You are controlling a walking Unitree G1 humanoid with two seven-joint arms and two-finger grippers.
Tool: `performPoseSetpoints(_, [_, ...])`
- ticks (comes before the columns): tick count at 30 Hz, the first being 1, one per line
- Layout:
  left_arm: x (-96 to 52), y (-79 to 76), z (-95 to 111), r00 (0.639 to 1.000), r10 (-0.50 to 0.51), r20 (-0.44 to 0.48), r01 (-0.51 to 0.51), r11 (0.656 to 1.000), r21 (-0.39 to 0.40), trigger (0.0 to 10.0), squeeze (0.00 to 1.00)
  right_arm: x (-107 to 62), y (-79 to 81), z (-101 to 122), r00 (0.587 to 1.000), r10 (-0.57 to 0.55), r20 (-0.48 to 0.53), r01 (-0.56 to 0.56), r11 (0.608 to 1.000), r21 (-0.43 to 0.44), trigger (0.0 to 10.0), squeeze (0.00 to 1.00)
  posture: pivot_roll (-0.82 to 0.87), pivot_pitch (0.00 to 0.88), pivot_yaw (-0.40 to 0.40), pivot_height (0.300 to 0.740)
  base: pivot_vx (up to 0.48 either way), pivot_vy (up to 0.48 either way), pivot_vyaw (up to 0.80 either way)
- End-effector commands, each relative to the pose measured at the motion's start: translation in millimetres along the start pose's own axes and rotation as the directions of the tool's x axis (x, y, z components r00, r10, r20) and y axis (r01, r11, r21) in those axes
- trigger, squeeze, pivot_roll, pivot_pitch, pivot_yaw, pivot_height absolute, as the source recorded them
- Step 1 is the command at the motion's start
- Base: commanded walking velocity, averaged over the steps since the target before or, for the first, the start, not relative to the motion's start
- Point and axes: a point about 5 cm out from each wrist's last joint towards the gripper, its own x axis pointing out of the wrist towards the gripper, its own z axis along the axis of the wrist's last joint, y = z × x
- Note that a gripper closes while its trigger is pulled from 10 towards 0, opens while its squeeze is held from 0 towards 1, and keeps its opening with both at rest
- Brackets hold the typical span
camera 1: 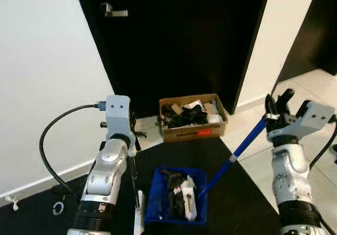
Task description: Sweep floor
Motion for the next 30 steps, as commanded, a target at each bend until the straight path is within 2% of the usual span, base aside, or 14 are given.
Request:
performPoseSetpoints(1, [-0.3, -1.4, 4, 1.0, -0.002, 0.027, 0.002, 1.0, 0.005, 10.0, 0.0, 7.7, 2.3, 19, 0.995, 0.006, 0.1, -0.008, 1.0, 0.02, 10.0, 0.0, 0.01, 0.09, 0.087, 0.74, 0.48, 0.0, 0.0])
performPoseSetpoints(7, [0.3, -1.0, 4, 1.0, -0.002, 0.029, 0.002, 1.0, 0.007, 10.0, 0.0, 12.3, 4.1, 29, 0.991, 0.019, 0.135, -0.022, 1.0, 0.02, 10.0, 0.0, 0.0, 0.087, 0.089, 0.74, 0.48, 0.0, 0.0])
performPoseSetpoints(19, [1.5, 0.8, 5, 1.0, 0.005, 0.029, -0.005, 1.0, 0.008, 10.0, 0.0, 24.6, 7.7, 63, 0.967, 0.043, 0.25, -0.051, 0.998, 0.025, 10.0, 0.0, 0.01, 0.085, 0.09, 0.74, 0.48, 0.0, 0.0])
performPoseSetpoints(26, [1.7, 1.1, 5, 1.0, 0.006, 0.03, -0.006, 1.0, 0.008, 10.0, 0.0, 27.8, 4.9, 80, 0.955, 0.043, 0.294, -0.048, 0.999, 0.008, 10.0, 0.0, 0.01, 0.086, 0.09, 0.74, 0.458, 0.0, 0.0])
performPoseSetpoints(30, [1.2, 1.4, 5, 1.0, 0.006, 0.03, -0.006, 1.0, 0.008, 10.0, 0.0, 26.5, 1.4, 82, 0.953, 0.038, 0.299, -0.04, 0.999, -0.001, 10.0, 0.0, 0.01, 0.087, 0.091, 0.74, 0.435, 0.0, 0.0])
